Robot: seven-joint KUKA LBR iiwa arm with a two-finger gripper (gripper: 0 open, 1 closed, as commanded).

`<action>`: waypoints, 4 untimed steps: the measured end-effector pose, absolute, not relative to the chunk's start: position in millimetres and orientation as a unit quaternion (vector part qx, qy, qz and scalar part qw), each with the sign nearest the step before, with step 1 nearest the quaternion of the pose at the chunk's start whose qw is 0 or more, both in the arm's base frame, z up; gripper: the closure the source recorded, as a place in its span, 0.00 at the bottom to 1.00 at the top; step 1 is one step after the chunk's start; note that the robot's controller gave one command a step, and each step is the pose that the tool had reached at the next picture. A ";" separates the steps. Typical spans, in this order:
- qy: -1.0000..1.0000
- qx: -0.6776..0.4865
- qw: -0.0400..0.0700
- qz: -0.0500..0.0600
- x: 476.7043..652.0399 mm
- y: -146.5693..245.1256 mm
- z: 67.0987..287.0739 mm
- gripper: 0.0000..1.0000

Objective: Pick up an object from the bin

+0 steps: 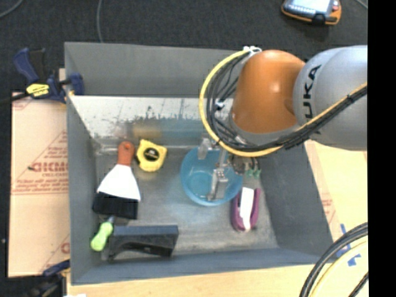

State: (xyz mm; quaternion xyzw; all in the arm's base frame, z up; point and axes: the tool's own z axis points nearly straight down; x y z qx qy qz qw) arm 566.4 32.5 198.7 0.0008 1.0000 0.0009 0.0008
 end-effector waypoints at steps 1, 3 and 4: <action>1.000 0.001 0.001 0.001 566.4 32.5 198.7 0.00; 0.986 0.166 0.004 0.002 584.2 -1.6 152.6 1.00; 0.986 0.165 0.004 0.001 584.2 -1.8 152.5 1.00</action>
Offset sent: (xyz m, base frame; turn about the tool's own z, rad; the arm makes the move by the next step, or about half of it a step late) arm -0.0337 -0.0348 -0.0645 0.2809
